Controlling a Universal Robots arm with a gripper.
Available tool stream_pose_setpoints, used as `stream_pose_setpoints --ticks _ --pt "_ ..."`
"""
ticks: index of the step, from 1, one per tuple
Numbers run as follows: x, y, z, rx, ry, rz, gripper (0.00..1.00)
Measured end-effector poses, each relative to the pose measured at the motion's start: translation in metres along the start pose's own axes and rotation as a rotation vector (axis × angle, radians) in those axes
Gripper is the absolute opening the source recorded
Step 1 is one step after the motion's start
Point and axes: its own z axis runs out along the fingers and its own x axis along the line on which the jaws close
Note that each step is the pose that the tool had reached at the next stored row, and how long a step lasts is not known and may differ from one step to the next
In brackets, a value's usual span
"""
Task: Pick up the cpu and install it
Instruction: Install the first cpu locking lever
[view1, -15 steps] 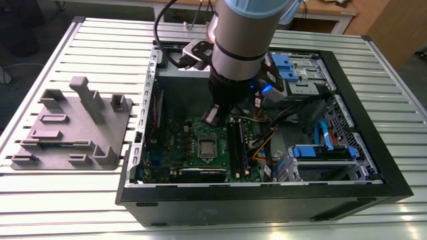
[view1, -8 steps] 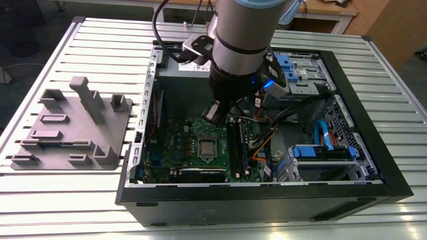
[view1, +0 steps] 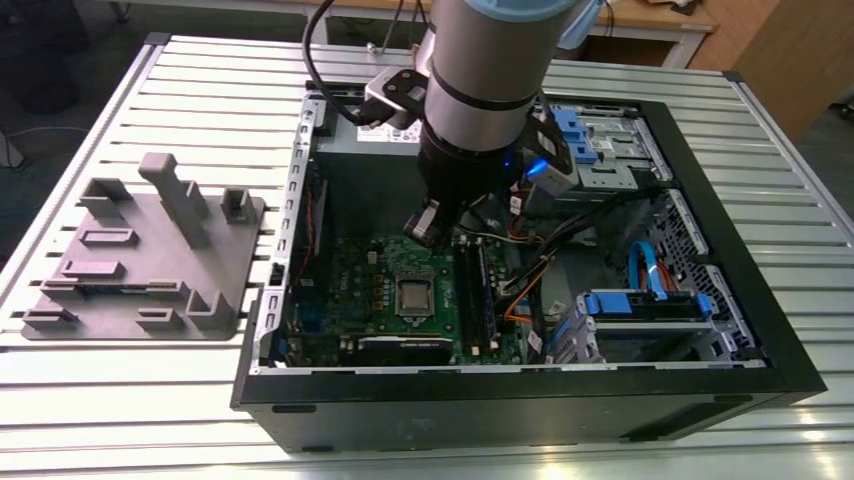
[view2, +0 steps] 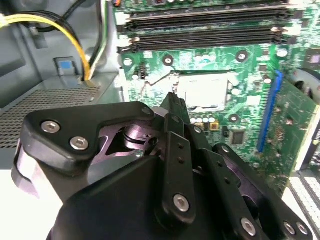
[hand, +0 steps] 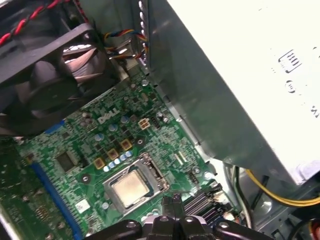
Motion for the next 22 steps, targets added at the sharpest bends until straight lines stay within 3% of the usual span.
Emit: stream_pose_setpoints --ticks 1,3,13,22 --pt "0.0 0.0 0.0 -0.0049 -0.0086 0.0 0.1" --pt "0.0 0.0001 -0.0001 -0.011 -0.0183 -0.001 0.1" --pt "-0.0013 0.0009 -0.0008 -0.0114 -0.0191 -0.001 0.1" --pt "-0.0075 0.0047 -0.0001 -0.0117 -0.0193 -0.001 0.1"
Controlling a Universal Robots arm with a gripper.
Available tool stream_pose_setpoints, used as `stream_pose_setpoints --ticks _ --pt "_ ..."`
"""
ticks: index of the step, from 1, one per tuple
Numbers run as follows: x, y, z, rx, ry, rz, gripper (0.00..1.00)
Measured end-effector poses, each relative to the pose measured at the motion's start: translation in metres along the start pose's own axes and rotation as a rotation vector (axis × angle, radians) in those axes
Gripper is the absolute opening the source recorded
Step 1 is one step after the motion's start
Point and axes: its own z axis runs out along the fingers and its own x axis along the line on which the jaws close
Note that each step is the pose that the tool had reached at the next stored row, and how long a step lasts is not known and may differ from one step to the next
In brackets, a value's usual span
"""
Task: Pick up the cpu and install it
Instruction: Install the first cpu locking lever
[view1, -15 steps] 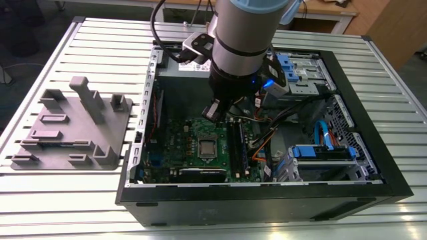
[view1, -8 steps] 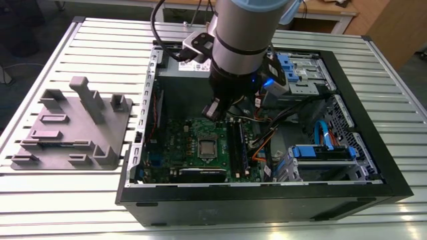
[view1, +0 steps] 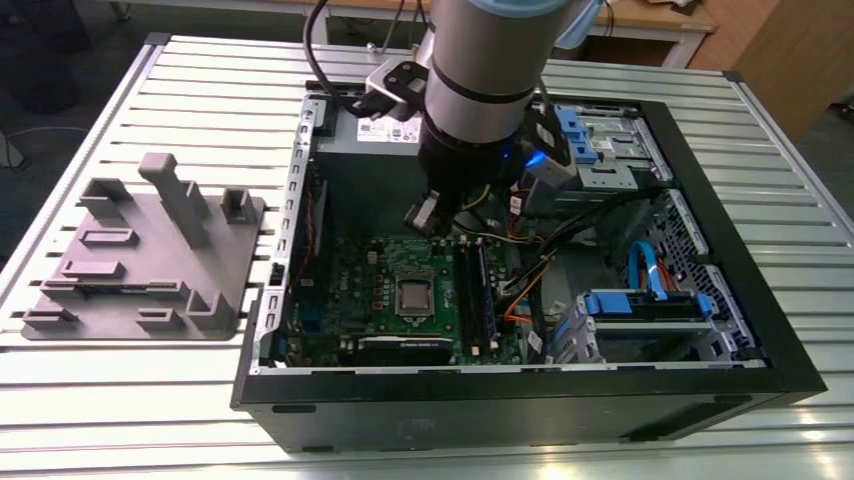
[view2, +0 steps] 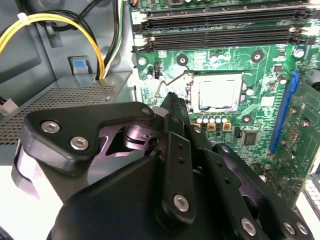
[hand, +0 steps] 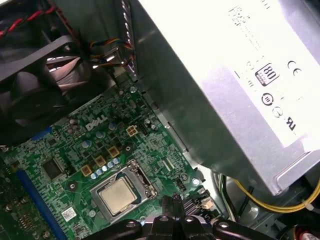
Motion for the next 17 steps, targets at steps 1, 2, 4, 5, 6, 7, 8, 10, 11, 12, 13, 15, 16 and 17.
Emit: stream_pose_setpoints --ticks 1,2,4,5,6,7,8,10,11,12,13,15,16,17 --pt "-0.001 0.0006 0.0002 0.0 -0.0001 0.0 0.1" --pt "-0.0019 0.0011 0.0003 0.0 -0.0001 0.0 0.1" --pt "-0.004 0.0019 0.0005 0.0 -0.0001 0.0 0.1" --pt "-0.0052 0.0022 0.0007 0.0 -0.0001 0.0 0.1" --pt "-0.0065 0.0026 0.0008 0.0 -0.0001 0.0 0.1" --pt "-0.0079 0.0029 0.0009 0.0 0.0 0.0 0.1" --pt "-0.0089 0.0031 0.001 0.0 -0.0001 0.0 0.1" --pt "-0.0107 0.0025 0.0011 -0.0001 0.0 0.0 0.1" --pt "-0.0118 0.0014 0.0011 -0.0001 -0.0001 0.0 0.1" --pt "-0.013 -0.0001 0.0011 0.0 0.0 0.0 0.1" --pt "-0.0143 -0.0018 0.0013 -0.0001 -0.0002 0.0 0.1" --pt "-0.0169 -0.0051 0.0015 0.0 -0.0001 0.0 0.1" --pt "-0.0179 -0.0065 0.0017 -0.0001 -0.0002 0.0 0.1" --pt "-0.0187 -0.0074 0.002 -0.0001 -0.0001 -0.001 0.1"
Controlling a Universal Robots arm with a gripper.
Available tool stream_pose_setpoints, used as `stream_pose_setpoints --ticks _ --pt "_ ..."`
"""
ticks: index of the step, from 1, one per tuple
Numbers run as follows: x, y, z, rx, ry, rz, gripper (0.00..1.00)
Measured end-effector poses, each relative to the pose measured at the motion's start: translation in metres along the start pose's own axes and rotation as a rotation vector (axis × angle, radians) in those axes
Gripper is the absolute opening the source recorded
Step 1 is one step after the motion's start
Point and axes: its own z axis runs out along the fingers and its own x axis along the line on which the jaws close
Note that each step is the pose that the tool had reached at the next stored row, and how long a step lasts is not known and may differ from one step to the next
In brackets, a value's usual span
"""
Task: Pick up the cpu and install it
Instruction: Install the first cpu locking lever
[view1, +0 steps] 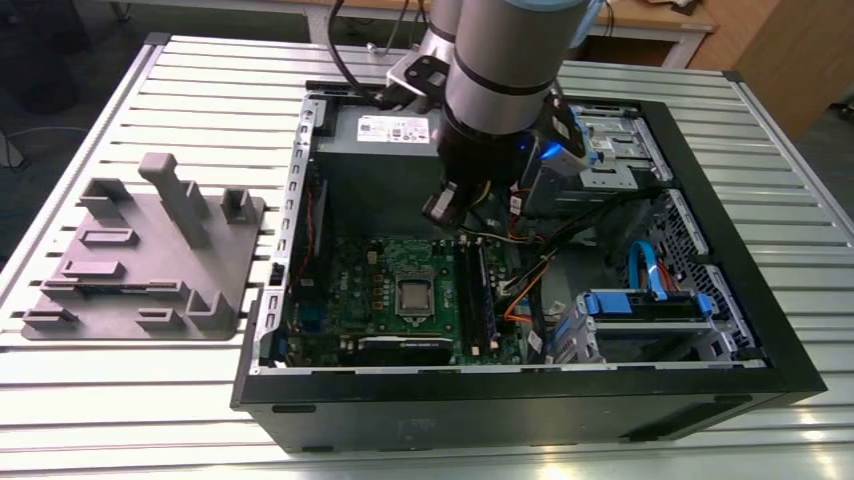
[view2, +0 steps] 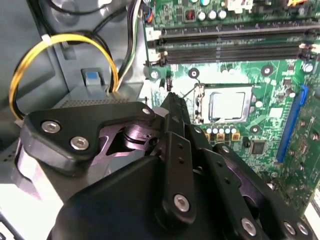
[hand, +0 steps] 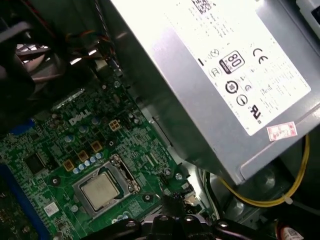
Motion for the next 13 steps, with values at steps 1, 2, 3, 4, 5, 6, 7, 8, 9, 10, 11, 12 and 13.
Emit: stream_pose_setpoints --ticks 1,2,3,4,5,6,7,8,9,10,11,12,13 --pt "-0.0004 -0.0004 0.0005 0.0 0.0002 -0.001 0.1" --pt "-0.0006 -0.0005 0.0013 -0.0001 0.0002 -0.002 0.1" --pt "-0.0007 -0.0005 0.0022 -0.0002 0.0004 -0.004 0.1" --pt "-0.0008 -0.0005 0.0033 -0.0004 0.0006 -0.006 0.1" --pt "-0.0009 -0.0006 0.0043 -0.0006 0.0009 -0.009 0.1" --pt "-0.001 -0.0005 0.0051 -0.0008 0.0011 -0.011 0.1" --pt "-0.0012 -0.0004 0.0059 -0.001 0.0013 -0.013 0.1" --pt "-0.0014 -0.0003 0.0068 -0.0011 0.0015 -0.015 0.1" --pt "-0.0017 -0.0001 0.0078 -0.0013 0.0016 -0.017 0.1" --pt "-0.0019 0.0 0.0089 -0.0014 0.0018 -0.018 0.1" --pt "-0.0022 0.0002 0.01 -0.0015 0.002 -0.02 0.1" --pt "-0.0025 0.0003 0.011 -0.0017 0.0021 -0.022 0.1" --pt "-0.0027 0.0005 0.012 -0.0018 0.0023 -0.024 0.1"
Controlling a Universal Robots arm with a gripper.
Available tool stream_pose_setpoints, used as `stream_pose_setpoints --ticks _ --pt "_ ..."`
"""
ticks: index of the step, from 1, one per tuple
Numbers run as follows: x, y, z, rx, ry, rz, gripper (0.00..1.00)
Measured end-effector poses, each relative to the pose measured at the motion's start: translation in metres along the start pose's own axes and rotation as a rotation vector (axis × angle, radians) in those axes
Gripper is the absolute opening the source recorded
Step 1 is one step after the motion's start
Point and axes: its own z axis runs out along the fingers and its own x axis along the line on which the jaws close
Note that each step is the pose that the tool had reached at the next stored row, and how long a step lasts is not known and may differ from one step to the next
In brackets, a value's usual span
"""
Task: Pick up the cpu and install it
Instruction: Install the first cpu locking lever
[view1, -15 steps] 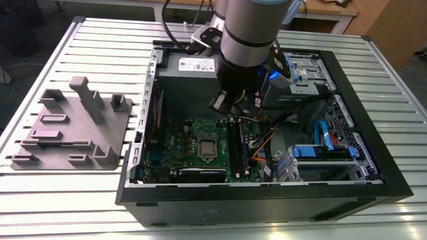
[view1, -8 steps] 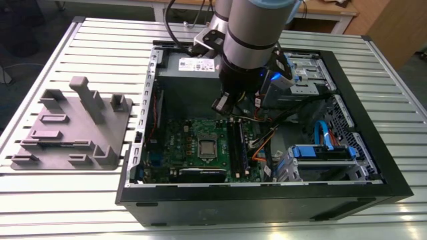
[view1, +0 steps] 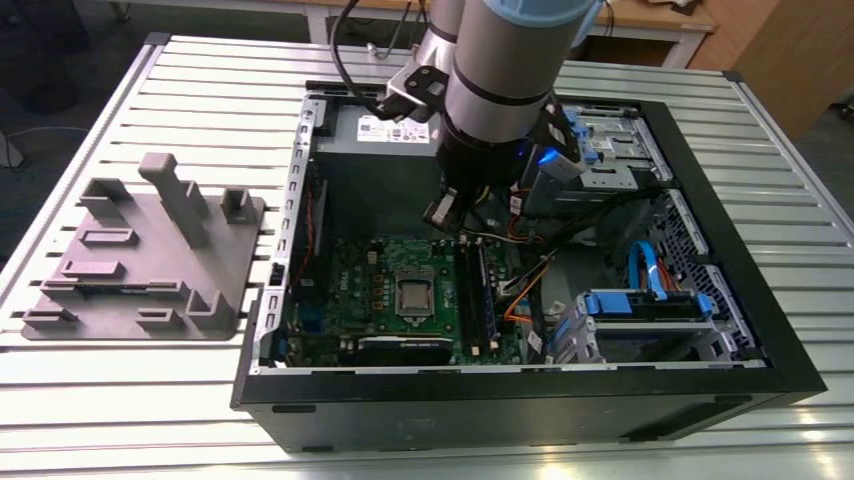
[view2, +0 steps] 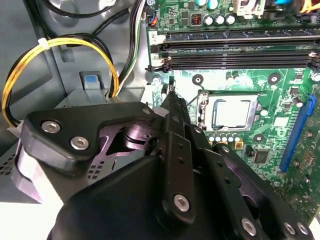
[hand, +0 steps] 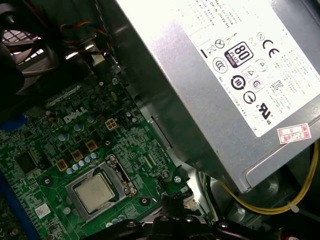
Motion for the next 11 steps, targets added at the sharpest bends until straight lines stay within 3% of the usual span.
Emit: stream_pose_setpoints --ticks 11 --pt "0.002 0.0045 0.0078 -0.0004 0.0007 -0.008 0.1"
